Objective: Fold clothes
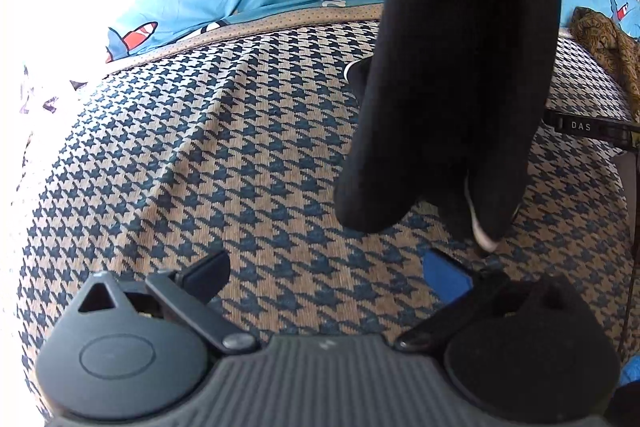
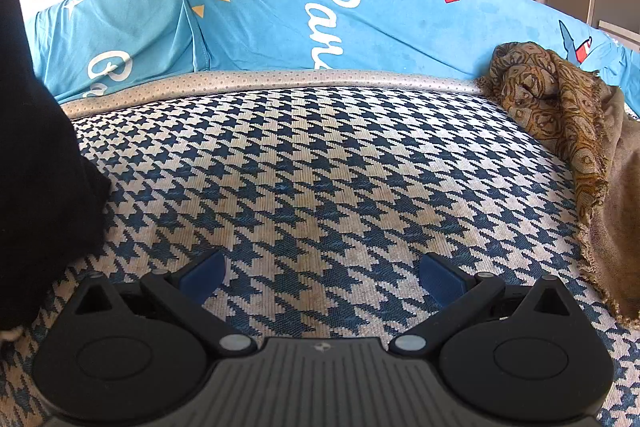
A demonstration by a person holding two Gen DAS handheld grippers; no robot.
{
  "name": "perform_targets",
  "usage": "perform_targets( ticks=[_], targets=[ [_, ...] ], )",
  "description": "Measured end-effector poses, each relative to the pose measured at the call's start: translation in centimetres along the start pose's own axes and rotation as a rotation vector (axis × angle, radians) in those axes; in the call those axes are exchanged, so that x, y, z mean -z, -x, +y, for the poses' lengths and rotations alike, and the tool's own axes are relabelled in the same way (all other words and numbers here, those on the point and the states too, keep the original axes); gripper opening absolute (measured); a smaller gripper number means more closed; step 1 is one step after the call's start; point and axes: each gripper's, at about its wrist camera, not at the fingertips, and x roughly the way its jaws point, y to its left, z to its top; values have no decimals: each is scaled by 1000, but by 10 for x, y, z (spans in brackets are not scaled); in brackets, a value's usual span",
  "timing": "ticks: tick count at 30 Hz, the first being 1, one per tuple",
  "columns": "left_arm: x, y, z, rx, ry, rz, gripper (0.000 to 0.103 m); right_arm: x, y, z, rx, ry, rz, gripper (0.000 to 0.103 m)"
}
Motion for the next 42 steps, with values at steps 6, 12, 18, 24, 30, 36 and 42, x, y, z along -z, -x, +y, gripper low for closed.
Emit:
perform_targets(
  ticks=[6, 12, 18, 24, 30, 36, 42],
  targets=[
    [0, -6, -9, 5, -25, 13, 103, 0, 0, 0, 0, 0, 0, 103],
    [3, -12, -17, 32, -24, 42, 103, 0, 0, 1, 0, 1, 0, 103],
    [3, -15, -21, 43, -8, 56, 103, 0, 1, 1, 0, 1, -1, 103],
    [3, -15, -22, 28, -17, 58, 103, 0, 1, 0, 0, 1, -1, 103],
    [2, -16, -19, 1, -17, 59, 103, 0, 1, 0, 0, 1, 0, 103],
    [1, -17, -23, -16, -18, 62, 103, 0, 1, 0, 0, 1, 0, 103],
    [-1, -19, -30, -25, -21, 66, 103, -1, 1, 0, 0, 1, 0, 103]
  ],
)
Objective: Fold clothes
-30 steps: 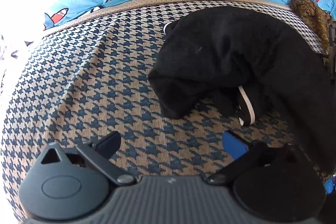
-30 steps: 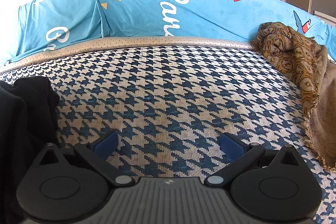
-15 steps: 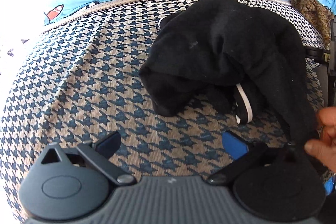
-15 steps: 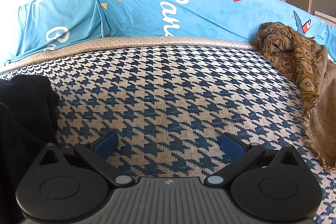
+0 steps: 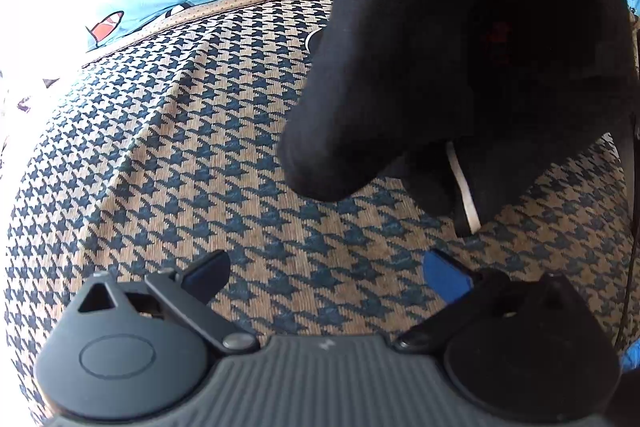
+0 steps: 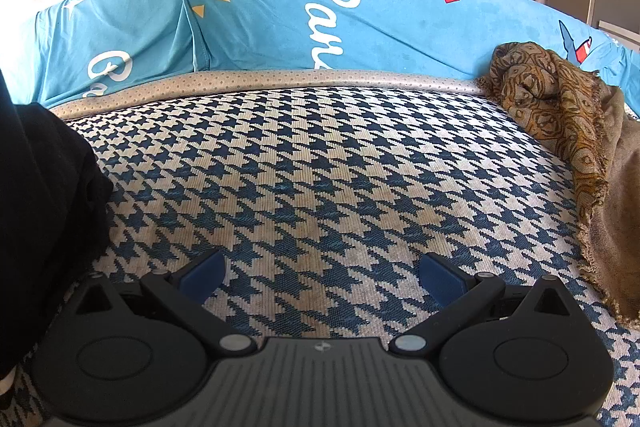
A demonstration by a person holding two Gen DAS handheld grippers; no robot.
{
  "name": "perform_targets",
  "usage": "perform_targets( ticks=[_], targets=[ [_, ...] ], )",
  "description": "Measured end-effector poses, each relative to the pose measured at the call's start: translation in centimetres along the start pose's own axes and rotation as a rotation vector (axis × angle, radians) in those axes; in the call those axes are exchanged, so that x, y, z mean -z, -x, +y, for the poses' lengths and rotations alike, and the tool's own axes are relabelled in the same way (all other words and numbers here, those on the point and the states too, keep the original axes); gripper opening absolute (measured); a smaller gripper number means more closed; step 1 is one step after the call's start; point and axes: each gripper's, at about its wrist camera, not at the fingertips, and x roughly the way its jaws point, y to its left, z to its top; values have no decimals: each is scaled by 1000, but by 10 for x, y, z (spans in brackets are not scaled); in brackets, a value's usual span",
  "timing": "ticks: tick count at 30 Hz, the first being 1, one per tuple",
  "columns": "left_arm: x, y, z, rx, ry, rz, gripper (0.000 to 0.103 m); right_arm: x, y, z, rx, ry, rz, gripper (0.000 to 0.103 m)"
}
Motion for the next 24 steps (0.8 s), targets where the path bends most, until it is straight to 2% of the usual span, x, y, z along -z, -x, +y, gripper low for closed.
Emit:
perform_targets(
  ticks=[24],
  targets=[
    [-15, -5, -18, -41, 57, 16, 103, 0, -1, 0, 1, 2, -2, 103]
  ],
)
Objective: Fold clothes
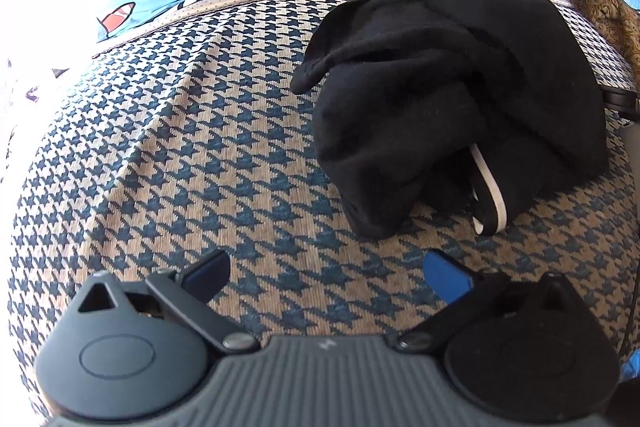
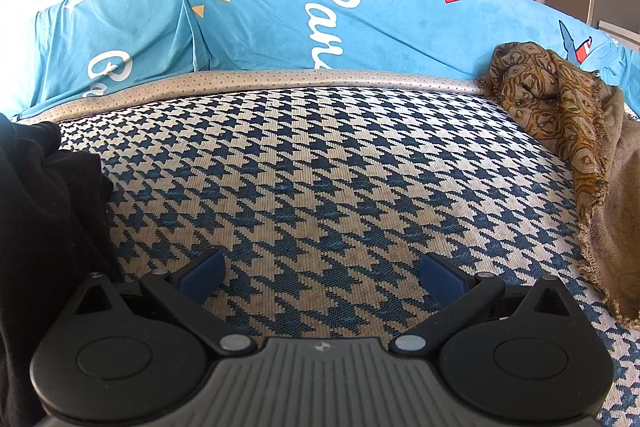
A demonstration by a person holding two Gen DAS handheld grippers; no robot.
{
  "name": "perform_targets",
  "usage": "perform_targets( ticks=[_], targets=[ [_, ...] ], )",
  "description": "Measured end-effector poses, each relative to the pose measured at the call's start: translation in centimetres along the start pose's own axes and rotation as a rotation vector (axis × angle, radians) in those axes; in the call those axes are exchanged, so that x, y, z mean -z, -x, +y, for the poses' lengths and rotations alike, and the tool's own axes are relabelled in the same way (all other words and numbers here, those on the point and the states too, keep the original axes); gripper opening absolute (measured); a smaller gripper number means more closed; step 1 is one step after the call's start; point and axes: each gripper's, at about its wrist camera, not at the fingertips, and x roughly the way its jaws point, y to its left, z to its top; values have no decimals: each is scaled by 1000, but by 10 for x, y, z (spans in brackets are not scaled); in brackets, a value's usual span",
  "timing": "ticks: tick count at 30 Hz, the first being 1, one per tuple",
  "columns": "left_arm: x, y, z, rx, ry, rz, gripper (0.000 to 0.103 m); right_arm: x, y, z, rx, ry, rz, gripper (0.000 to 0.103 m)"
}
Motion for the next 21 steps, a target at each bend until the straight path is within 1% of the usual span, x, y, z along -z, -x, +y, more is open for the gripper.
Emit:
perform_targets(
  ticks=[16, 21],
  targets=[
    [-18, -5, -31, -7, 21, 6, 103, -1, 0, 0, 1, 2, -1, 103],
    [-25, -9, -43, -19, 28, 9, 103, 1, 5, 0, 11, -17, 20, 103]
  ],
)
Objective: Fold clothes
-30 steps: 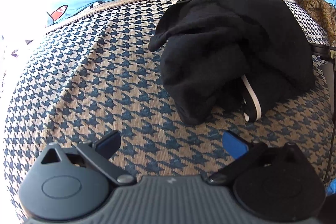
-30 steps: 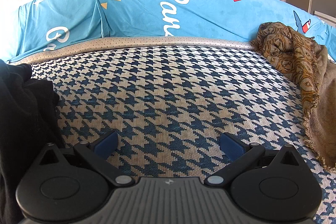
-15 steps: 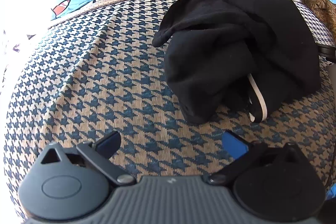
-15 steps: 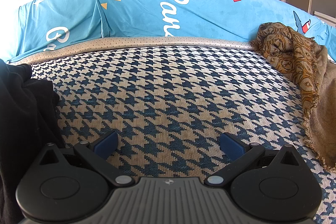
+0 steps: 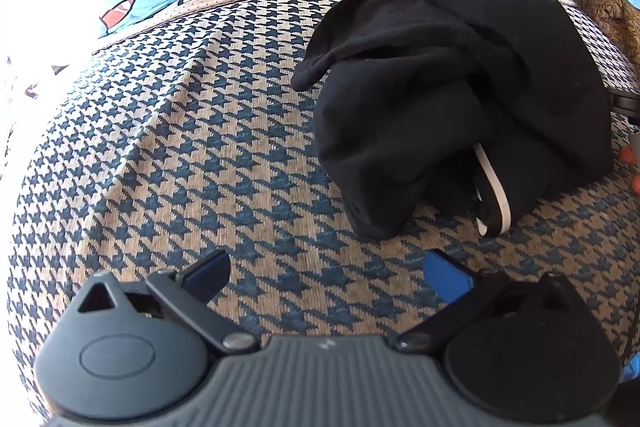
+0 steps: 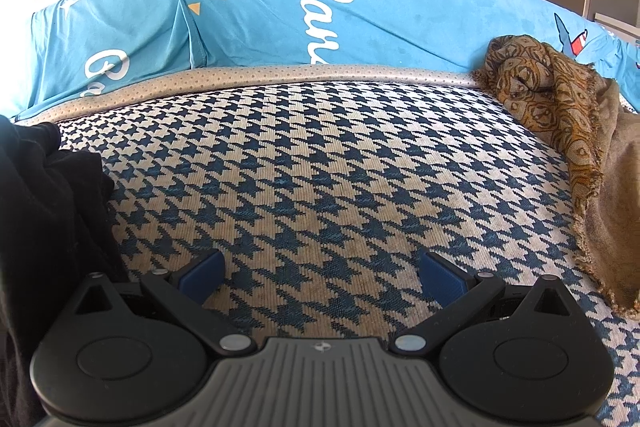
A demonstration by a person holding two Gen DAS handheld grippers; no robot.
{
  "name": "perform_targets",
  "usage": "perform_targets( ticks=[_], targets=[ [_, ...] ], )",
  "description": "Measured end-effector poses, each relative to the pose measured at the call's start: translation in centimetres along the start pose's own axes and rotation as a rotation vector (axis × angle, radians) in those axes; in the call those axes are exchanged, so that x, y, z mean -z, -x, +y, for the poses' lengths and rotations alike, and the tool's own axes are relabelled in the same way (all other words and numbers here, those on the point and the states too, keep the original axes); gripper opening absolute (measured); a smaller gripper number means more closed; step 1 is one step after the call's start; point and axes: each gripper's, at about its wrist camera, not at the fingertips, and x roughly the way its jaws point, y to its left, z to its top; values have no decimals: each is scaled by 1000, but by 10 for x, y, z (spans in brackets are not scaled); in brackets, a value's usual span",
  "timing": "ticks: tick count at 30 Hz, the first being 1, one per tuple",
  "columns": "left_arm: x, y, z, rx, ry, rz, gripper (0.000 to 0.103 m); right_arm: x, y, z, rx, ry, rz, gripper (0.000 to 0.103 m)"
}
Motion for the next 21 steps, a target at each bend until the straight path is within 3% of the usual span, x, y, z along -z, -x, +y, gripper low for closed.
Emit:
perform_targets(
  ticks=[15, 21],
  targets=[
    [-17, -1, -56, -30, 40, -16, 103, 17, 38, 4, 73, -7, 149, 103],
    [-13, 1, -80, -23, 92, -10, 103, 39, 66, 39, -12, 142, 116, 103]
  ],
)
